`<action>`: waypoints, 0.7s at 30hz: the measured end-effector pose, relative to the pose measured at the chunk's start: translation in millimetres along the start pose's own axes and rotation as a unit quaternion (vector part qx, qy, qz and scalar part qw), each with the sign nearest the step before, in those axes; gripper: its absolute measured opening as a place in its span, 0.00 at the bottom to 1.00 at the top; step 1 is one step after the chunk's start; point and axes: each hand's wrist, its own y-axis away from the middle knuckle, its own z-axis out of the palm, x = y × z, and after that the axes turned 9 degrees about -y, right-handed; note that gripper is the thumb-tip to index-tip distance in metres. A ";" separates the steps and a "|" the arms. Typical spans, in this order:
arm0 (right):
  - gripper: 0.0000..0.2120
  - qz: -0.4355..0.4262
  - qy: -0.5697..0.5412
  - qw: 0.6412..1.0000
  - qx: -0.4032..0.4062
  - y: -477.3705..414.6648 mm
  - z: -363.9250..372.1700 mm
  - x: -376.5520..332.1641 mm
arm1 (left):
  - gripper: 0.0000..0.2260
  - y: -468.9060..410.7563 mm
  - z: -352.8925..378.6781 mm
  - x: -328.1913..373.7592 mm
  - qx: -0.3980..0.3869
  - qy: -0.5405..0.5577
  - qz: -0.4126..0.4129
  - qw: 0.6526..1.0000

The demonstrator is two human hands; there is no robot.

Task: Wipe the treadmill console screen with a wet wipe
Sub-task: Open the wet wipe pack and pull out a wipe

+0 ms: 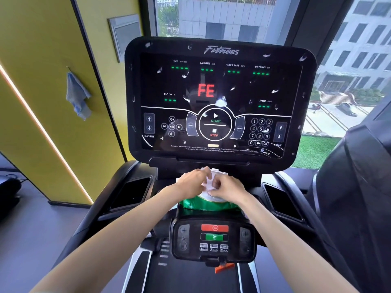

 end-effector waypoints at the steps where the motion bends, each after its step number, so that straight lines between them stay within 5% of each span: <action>1: 0.12 0.000 -0.010 1.000 -0.002 0.1 0.0 0.8 | 0.15 -0.5 -0.7 1.1 -0.001 0.015 -0.007 1.000; 6: 0.08 -0.002 -0.048 0.995 -0.090 -1.0 -7.9 0.5 | 0.16 1.8 -2.5 0.7 0.032 0.157 -0.001 0.987; 11: 0.09 0.017 -0.042 0.997 -0.066 -1.7 -11.0 -1.7 | 0.19 4.3 3.5 1.6 0.022 0.292 -0.011 0.956; 21: 0.09 -0.010 -0.022 1.000 -0.016 7.9 -8.9 -7.1 | 0.04 -1.8 0.4 -5.8 0.044 0.106 -0.023 0.993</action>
